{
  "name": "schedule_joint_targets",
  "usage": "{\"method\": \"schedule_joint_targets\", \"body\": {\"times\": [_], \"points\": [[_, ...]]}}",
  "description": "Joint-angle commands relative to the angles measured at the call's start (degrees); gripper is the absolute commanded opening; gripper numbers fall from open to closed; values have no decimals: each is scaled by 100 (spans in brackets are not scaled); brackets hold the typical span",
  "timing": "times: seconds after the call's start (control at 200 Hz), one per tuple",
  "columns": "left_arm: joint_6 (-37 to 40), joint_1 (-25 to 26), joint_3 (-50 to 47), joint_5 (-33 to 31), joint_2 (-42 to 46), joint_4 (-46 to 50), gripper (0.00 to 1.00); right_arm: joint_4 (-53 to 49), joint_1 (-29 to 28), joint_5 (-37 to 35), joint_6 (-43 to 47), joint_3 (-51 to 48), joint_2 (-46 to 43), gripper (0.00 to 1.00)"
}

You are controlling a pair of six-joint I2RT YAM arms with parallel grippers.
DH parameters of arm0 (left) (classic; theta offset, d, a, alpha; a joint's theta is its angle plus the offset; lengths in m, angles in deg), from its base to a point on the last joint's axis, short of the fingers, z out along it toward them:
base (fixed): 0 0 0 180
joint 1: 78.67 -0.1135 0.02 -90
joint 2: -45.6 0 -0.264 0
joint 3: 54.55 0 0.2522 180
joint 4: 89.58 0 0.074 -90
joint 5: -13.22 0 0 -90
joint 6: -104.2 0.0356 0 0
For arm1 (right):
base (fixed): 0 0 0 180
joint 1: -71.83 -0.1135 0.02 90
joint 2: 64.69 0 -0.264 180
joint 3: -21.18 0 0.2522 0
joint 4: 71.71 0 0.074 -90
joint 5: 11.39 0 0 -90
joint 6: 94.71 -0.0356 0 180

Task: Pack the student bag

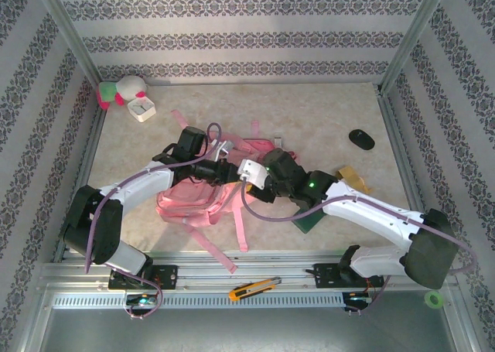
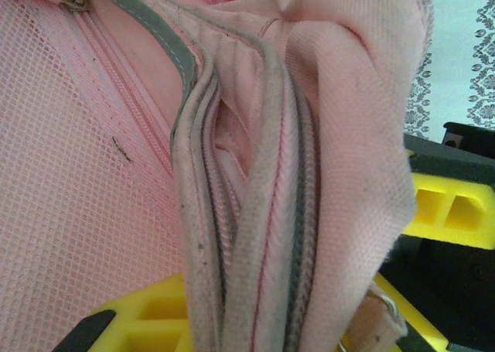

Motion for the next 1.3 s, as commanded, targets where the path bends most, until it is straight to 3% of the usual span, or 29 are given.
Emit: {"method": "schedule_joint_targets", "body": {"times": [0.0, 0.14, 0.27, 0.365, 0.52, 0.67, 0.829, 0.924, 1.084, 1.159, 1.294], "points": [[-519, -53, -35, 439, 147, -122, 0, -299, -164, -188, -370, -22, 100, 41], [-537, -49, -15, 440, 161, -139, 0, -336, -210, -893, -831, 107, 325, 38], [-527, -52, -34, 431, 175, -142, 0, -386, -193, -1433, -1033, 174, 387, 23], [-509, -47, -59, 423, 169, -138, 0, -431, -117, -1442, -1132, 205, 281, 15], [-495, -57, -96, 420, 176, -153, 0, -451, 51, -1097, -1224, 203, 136, 2], [-295, -62, -83, 342, 211, 32, 0, -569, 174, -792, -1323, 321, 176, 0], [-31, -61, -70, 281, 218, 307, 0, -776, 645, 664, -1718, 484, 203, 0], [29, -57, -72, 255, 227, 354, 0, -875, 743, 1028, -1923, 589, 284, 0], [42, -56, -37, 264, 214, 348, 0, -1152, 792, 1076, -2161, 794, 624, 5], [102, -59, -19, 243, 239, 405, 0, -1363, 792, 1198, -2081, 931, 782, 0], [810, -93, 125, -109, 225, 1193, 0, -1857, 909, 1130, -1928, 1209, 730, 0]]}}
